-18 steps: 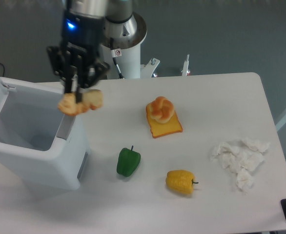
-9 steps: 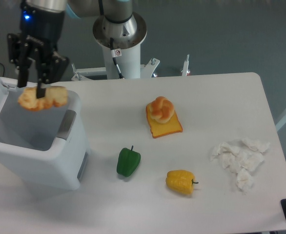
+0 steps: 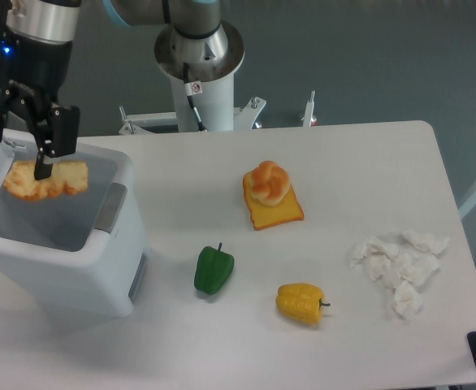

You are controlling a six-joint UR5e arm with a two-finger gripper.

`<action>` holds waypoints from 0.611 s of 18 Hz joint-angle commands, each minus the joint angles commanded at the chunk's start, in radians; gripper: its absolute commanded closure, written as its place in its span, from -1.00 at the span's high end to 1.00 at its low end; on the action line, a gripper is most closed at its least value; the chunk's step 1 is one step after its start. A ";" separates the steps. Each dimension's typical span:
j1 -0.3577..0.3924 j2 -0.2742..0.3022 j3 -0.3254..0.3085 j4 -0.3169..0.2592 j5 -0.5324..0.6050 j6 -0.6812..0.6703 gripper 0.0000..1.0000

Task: Place the square bread in the trash can
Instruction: 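Open the gripper to drop the bread into the trash bin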

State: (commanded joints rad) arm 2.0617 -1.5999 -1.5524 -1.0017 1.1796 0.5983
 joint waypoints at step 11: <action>-0.014 -0.023 -0.014 -0.008 -0.021 0.003 1.00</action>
State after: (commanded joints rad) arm 2.0479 -1.6230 -1.5662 -1.0094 1.1582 0.6013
